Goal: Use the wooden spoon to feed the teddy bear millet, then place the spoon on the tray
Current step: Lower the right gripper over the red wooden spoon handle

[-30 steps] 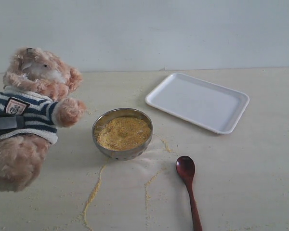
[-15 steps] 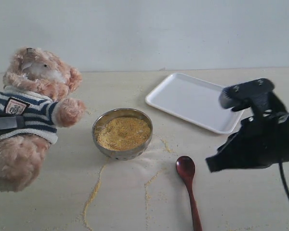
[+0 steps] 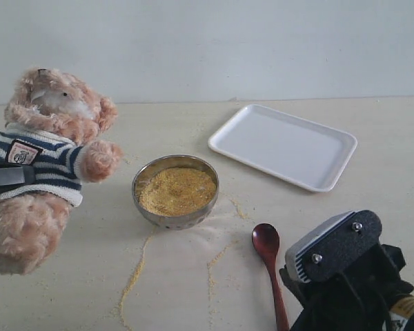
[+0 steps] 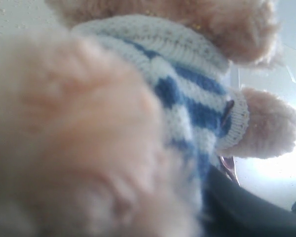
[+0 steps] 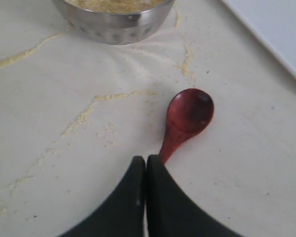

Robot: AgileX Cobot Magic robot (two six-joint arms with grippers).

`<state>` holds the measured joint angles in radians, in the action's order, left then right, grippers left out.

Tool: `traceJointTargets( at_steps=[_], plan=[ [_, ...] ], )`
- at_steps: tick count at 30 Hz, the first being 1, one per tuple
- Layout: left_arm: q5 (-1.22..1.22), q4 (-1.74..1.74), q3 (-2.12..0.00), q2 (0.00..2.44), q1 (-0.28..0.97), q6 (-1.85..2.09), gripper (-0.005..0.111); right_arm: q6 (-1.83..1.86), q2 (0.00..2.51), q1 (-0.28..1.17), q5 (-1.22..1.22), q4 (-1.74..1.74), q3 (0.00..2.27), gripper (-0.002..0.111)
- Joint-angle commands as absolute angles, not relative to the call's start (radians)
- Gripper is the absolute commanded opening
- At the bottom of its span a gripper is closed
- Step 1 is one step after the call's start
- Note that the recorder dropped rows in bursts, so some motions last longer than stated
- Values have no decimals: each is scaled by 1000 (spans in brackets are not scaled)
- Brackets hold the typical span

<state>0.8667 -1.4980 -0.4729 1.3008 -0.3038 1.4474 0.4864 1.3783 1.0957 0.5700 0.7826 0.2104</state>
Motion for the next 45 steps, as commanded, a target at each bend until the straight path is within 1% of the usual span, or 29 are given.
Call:
traceJointTargets(
  at_steps=[1,2,4,8,10,16,21,23,24,25,40,45],
  plan=[
    [877,-1521,-471,1301,-306,1452,5,452,1384,1125,591,797,209,2],
    [877,-1521,-471,1301,-306,1452,5,442,1389,1125,595,797,211,5],
    [877,-1521,-471,1301,-306,1452,5,443,1410,1125,612,795,211,18],
    [877,-1521,-471,1301,-306,1452,5,438,1454,1125,605,801,216,54],
    [877,-1521,-471,1301,-306,1452,5,415,1472,1125,570,829,232,62],
    [877,-1521,-471,1301,-306,1452,5,348,1550,1125,556,835,305,62],
    [877,-1521,-471,1301,-306,1452,5,252,1570,1125,491,852,303,61],
    [877,-1521,-471,1301,-306,1452,5,250,1570,1125,452,852,303,54],
    [877,-1521,-471,1301,-306,1452,5,250,1570,1125,446,852,303,47],
    [877,-1521,-471,1301,-306,1452,5,250,1570,1125,448,852,303,44],
    [877,-1521,-471,1301,-306,1452,5,273,1572,1123,504,913,303,45],
    [877,-1521,-471,1301,-306,1452,5,267,1602,1060,482,913,303,45]
  ],
)
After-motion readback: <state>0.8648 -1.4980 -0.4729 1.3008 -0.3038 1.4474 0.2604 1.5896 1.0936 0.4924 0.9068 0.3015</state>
